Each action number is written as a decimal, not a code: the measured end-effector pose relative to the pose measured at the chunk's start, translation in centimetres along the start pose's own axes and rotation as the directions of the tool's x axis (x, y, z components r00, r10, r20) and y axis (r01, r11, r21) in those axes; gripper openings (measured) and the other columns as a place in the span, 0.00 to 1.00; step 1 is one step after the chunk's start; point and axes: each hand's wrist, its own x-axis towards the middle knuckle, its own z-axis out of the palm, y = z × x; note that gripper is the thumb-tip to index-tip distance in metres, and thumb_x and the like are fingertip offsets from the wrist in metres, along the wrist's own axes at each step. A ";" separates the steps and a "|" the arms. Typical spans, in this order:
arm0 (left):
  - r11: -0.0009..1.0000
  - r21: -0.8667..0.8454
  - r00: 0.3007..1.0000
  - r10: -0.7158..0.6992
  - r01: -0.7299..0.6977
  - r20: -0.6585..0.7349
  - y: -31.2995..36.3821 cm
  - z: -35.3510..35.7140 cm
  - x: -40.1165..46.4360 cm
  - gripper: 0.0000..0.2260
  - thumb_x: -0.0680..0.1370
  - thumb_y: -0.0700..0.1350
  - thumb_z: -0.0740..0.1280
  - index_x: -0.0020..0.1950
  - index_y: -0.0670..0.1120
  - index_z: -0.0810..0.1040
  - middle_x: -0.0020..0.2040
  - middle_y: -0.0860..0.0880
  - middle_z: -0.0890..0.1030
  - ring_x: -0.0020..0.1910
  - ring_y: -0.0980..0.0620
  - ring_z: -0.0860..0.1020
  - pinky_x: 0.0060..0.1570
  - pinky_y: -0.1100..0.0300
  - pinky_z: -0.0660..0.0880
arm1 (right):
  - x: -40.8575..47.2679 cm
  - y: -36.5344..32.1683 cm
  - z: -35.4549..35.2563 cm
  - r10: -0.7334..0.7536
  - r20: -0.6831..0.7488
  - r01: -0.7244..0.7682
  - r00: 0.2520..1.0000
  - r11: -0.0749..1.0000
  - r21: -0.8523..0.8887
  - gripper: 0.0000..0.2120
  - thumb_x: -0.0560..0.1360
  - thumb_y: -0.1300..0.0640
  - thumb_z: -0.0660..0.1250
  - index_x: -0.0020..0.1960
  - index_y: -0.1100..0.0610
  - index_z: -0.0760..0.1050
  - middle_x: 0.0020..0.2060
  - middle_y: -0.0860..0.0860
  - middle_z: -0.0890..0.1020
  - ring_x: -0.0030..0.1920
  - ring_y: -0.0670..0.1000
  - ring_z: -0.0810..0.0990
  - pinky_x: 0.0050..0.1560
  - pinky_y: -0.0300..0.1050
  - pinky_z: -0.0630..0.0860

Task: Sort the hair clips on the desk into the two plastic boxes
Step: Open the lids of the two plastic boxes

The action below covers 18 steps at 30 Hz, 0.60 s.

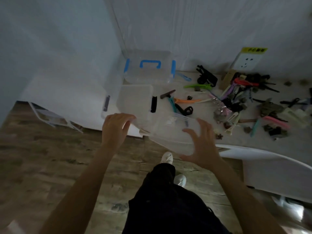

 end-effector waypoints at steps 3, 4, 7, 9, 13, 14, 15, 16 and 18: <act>1.000 0.002 1.000 0.026 -0.026 0.012 -0.3 -0.2 -0.2 0.07 0.74 0.40 0.70 0.51 0.46 0.81 0.46 0.49 0.85 0.43 0.50 0.82 0.47 0.55 0.75 | 3.7 -3.1 2.2 -0.140 0.079 0.145 0.987 0.987 -0.065 0.39 0.61 0.31 0.67 0.66 0.48 0.63 0.71 0.65 0.56 0.72 0.67 0.48 0.71 0.67 0.40; 0.999 -0.007 0.999 0.038 -0.038 0.023 -0.4 0.1 -0.3 0.07 0.74 0.40 0.70 0.51 0.46 0.81 0.46 0.49 0.85 0.42 0.49 0.82 0.46 0.55 0.76 | 4.8 -4.0 2.6 -0.165 0.106 0.173 0.980 0.982 -0.070 0.39 0.61 0.33 0.68 0.67 0.49 0.63 0.72 0.65 0.54 0.73 0.66 0.45 0.71 0.64 0.36; 0.998 -0.029 0.997 0.062 -0.061 0.036 -0.9 1.0 -0.3 0.06 0.74 0.40 0.69 0.49 0.46 0.82 0.44 0.50 0.85 0.40 0.50 0.82 0.43 0.56 0.76 | 8.1 -5.4 3.8 -0.185 0.175 0.198 0.967 0.978 -0.064 0.40 0.63 0.35 0.71 0.69 0.52 0.64 0.73 0.65 0.49 0.74 0.63 0.39 0.69 0.63 0.29; 0.997 -0.057 0.997 0.054 -0.051 0.051 -0.9 1.7 -0.2 0.07 0.75 0.41 0.67 0.50 0.47 0.82 0.44 0.51 0.85 0.41 0.51 0.82 0.43 0.55 0.77 | 9.5 -5.1 4.2 -0.183 0.221 0.210 0.958 0.972 -0.106 0.41 0.65 0.34 0.68 0.71 0.52 0.63 0.75 0.63 0.46 0.74 0.61 0.35 0.68 0.61 0.27; 0.993 -0.103 0.996 0.062 -0.056 0.064 -1.0 2.8 0.5 0.12 0.73 0.37 0.63 0.50 0.49 0.81 0.45 0.52 0.85 0.43 0.51 0.82 0.46 0.55 0.75 | 10.8 -4.0 2.5 -0.183 0.062 0.190 0.981 0.974 -0.123 0.26 0.71 0.41 0.64 0.66 0.51 0.70 0.76 0.58 0.50 0.76 0.59 0.42 0.72 0.60 0.37; 0.993 -0.105 0.995 0.064 -0.056 0.076 -0.9 3.1 0.9 0.14 0.71 0.35 0.65 0.51 0.49 0.81 0.45 0.52 0.85 0.44 0.51 0.82 0.47 0.55 0.74 | 11.3 -3.3 2.0 -0.147 -0.018 0.144 0.989 0.985 -0.099 0.22 0.71 0.46 0.63 0.64 0.52 0.73 0.75 0.58 0.56 0.76 0.60 0.48 0.73 0.62 0.43; 0.993 -0.103 0.992 0.075 -0.064 0.106 -0.5 3.3 1.1 0.16 0.70 0.34 0.67 0.53 0.50 0.81 0.47 0.52 0.85 0.45 0.51 0.82 0.50 0.55 0.74 | 11.6 -2.5 1.3 -0.084 -0.086 0.078 0.993 0.995 -0.066 0.19 0.71 0.51 0.63 0.61 0.53 0.75 0.73 0.59 0.62 0.74 0.61 0.54 0.73 0.62 0.49; 0.991 -0.108 0.984 0.094 -0.079 0.150 -0.3 3.5 1.4 0.17 0.69 0.36 0.70 0.55 0.51 0.80 0.50 0.52 0.84 0.48 0.51 0.82 0.54 0.53 0.73 | 12.2 -1.8 0.7 -0.005 -0.124 0.004 0.992 1.000 -0.012 0.17 0.72 0.53 0.62 0.59 0.55 0.76 0.70 0.59 0.67 0.73 0.61 0.60 0.73 0.60 0.55; 0.983 -0.147 0.961 0.146 -0.113 0.235 -0.5 3.5 2.3 0.22 0.69 0.48 0.72 0.63 0.53 0.75 0.60 0.53 0.80 0.57 0.52 0.78 0.62 0.50 0.70 | 14.0 -1.2 -0.7 0.160 -0.160 -0.130 0.974 0.974 0.183 0.15 0.75 0.54 0.58 0.57 0.55 0.77 0.65 0.58 0.73 0.67 0.57 0.68 0.68 0.51 0.64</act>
